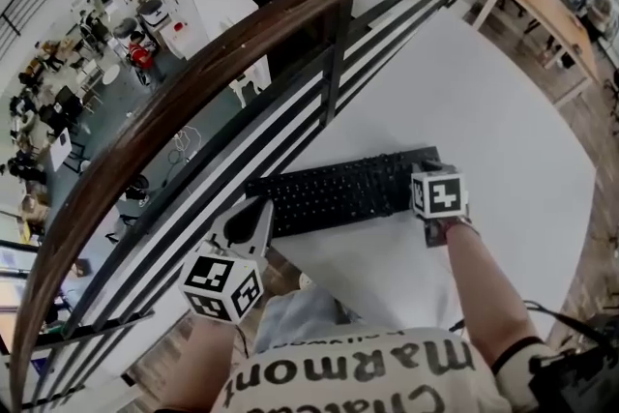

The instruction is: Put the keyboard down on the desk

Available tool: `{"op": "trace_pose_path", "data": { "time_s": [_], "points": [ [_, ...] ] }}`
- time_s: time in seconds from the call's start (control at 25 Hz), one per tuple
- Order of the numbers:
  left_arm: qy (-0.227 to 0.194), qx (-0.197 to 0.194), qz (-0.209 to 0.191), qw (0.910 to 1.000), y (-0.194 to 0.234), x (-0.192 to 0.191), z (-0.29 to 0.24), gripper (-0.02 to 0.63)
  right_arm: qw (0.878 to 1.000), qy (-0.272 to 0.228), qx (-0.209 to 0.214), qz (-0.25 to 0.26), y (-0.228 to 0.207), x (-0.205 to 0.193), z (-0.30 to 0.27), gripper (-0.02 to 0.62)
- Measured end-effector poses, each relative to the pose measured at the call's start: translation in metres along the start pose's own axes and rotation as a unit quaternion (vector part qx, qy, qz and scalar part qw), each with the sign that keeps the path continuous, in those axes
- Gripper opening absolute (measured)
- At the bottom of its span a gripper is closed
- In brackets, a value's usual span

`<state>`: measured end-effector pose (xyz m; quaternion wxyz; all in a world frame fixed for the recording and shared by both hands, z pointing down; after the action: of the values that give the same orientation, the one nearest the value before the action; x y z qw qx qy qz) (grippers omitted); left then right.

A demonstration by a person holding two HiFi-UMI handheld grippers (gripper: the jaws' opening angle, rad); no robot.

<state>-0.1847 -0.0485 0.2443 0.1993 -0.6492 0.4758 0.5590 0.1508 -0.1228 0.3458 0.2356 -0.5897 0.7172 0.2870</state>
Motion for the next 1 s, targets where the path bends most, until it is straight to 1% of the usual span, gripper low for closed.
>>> {"op": "trace_pose_path", "data": {
  "time_s": [0.12, 0.24, 0.36, 0.4, 0.48, 0.56, 0.64, 0.72, 0.8, 0.88, 1.0],
  "points": [
    [0.008, 0.002, -0.017, 0.9998, -0.014, -0.001, 0.011, 0.023, 1.0, -0.012, 0.008, -0.012, -0.001, 0.001, 0.0, 0.063],
    [0.024, 0.02, -0.028, 0.9991, -0.022, -0.016, 0.025, 0.021, 1.0, -0.026, 0.007, -0.001, -0.002, -0.006, 0.001, 0.063],
    [0.015, 0.034, -0.029, 0.9989, -0.03, -0.014, 0.046, 0.014, 0.999, -0.034, 0.018, 0.023, 0.002, 0.002, 0.009, 0.063],
    [0.008, 0.036, -0.028, 0.9989, -0.034, -0.011, 0.053, 0.009, 0.999, -0.04, 0.025, 0.023, 0.003, 0.006, 0.014, 0.063],
    [-0.002, 0.037, -0.024, 0.999, -0.042, -0.016, 0.065, 0.003, 0.997, -0.068, 0.044, -0.003, 0.006, 0.007, 0.025, 0.063],
    [-0.007, 0.04, -0.019, 0.999, -0.046, -0.04, 0.075, 0.002, 0.991, -0.106, 0.079, -0.036, 0.016, -0.007, 0.032, 0.063],
    [-0.015, 0.047, -0.013, 0.9987, -0.05, -0.067, 0.079, 0.002, 0.981, -0.138, 0.124, -0.048, 0.028, -0.027, 0.04, 0.063],
    [-0.029, 0.047, -0.003, 0.9985, -0.069, -0.07, 0.079, 0.002, 0.972, -0.166, 0.16, -0.037, 0.027, -0.032, 0.066, 0.063],
    [-0.037, 0.039, -0.005, 0.9986, -0.102, -0.06, 0.084, 0.002, 0.965, -0.184, 0.185, -0.018, 0.021, -0.032, 0.107, 0.063],
    [-0.039, 0.033, -0.025, 0.9984, -0.131, -0.059, 0.091, 0.002, 0.96, -0.203, 0.195, -0.012, 0.015, -0.041, 0.143, 0.063],
    [-0.046, 0.021, -0.054, 0.9973, -0.168, -0.071, 0.1, 0.002, 0.956, -0.228, 0.186, -0.021, 0.001, -0.063, 0.187, 0.063]
  ]
}}
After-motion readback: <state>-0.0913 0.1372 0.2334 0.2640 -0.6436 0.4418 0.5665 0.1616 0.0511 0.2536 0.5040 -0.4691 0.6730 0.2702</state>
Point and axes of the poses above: the fingertips, and each gripper's own axes: z backward along the fingers, y to its left, x out of its top, the point moved 2 cm from there along z, backward along the fingers, and after that the axes turned 4 degrees about -y, right-handed, at the moved point
